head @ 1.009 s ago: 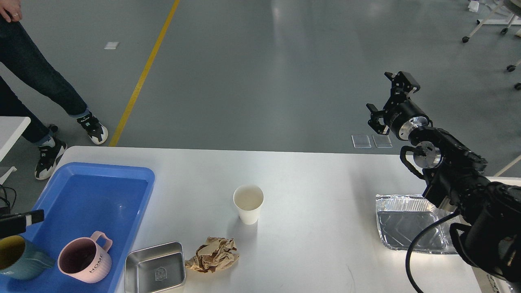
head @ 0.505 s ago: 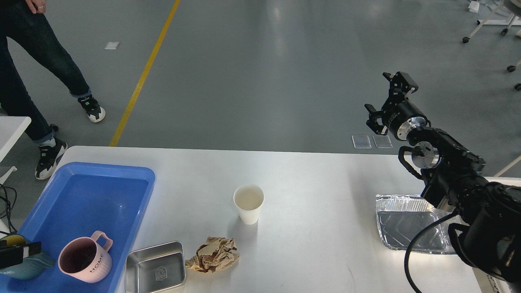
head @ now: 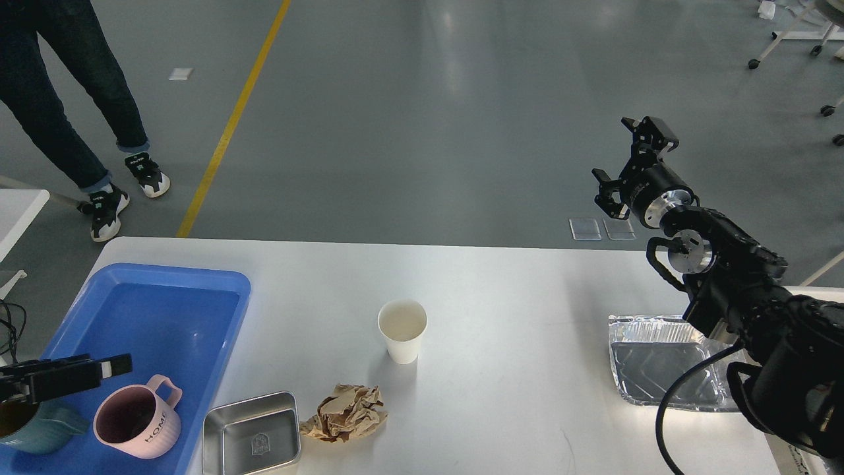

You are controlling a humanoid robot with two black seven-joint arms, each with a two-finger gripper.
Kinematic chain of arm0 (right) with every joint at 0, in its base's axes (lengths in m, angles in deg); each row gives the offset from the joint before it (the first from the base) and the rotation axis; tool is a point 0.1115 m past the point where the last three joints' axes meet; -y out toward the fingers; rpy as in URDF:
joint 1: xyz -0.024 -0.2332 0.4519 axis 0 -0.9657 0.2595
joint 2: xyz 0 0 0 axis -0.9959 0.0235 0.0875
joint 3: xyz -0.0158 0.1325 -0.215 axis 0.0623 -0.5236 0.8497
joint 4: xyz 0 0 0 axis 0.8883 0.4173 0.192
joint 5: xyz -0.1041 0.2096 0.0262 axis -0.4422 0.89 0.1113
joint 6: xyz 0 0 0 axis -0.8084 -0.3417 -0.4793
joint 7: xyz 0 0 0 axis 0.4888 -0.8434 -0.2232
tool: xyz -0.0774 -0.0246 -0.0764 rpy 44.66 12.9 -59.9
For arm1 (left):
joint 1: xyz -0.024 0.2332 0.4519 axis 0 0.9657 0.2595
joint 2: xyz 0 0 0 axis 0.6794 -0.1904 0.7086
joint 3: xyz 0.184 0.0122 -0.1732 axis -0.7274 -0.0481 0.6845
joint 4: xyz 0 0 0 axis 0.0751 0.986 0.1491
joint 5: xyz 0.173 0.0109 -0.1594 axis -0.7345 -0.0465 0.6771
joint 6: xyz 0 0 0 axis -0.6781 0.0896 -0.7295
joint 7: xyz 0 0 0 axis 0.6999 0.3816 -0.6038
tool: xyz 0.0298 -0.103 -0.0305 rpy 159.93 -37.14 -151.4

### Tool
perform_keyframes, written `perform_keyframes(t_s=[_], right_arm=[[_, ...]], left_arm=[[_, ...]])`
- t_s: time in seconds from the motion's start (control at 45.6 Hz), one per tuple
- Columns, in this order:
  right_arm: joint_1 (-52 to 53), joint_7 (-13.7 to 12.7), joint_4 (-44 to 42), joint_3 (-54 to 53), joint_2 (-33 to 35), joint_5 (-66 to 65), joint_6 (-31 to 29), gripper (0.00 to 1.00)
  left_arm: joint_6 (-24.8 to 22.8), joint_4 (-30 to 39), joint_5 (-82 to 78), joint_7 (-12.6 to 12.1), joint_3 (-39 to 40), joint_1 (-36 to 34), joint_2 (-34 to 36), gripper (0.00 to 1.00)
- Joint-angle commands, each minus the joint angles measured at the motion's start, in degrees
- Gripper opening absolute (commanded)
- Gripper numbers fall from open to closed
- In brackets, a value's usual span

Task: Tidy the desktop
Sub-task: 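Move the left gripper down toward the small steel tray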

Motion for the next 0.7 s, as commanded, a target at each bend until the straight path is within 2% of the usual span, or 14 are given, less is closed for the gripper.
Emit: perform_keyframes(t_s=[0.0,0.11,0.307,0.373,0.439,0.505,0.614,0.68], right_arm=[[-0.1,0.0,0.0,0.0,0.4,0.0,-0.2,1.00],[-0.3,0.0,0.1,0.0,0.4,0.0,-0.2,1.00],[-0.6,0.0,0.0,0.1,0.3,0.0,-0.2,1.00],[-0.6,0.0,0.0,0.1,0.4,0.0,-0.2,1.00],[-0.7,0.0,0.0,0.0,0.4,0.0,-0.2,1.00],[-0.7,0.0,0.0,0.0,0.4,0.0,-0.2,1.00],[-0.9,0.1,0.0,0.0,0.3,0.0,-0.2,1.00],[-0.9,0.1,0.0,0.1,0.2,0.0,-0.2,1.00]], left_arm=[[0.3,-0.1,0.0,-1.1,0.6,-1.3,-2.2,0.97],[0.4,-1.1,-0.1,-3.0,0.8,-3.0,-4.6,0.97],[-0.3,-1.1,-0.5,-3.9,0.3,-5.9,-6.6,0.97],[-1.8,-1.3,-1.1,-5.6,0.5,-7.2,-6.6,0.97],[-5.7,-1.4,-2.3,-7.8,0.4,-9.2,-6.7,0.97],[-12.3,-1.6,-3.6,-9.5,0.4,-11.7,-6.7,0.97],[-24.0,-4.3,-3.6,-10.1,0.7,-15.6,-9.1,0.97],[-28.1,-6.2,-3.9,-10.6,0.7,-17.2,-12.1,0.97]])
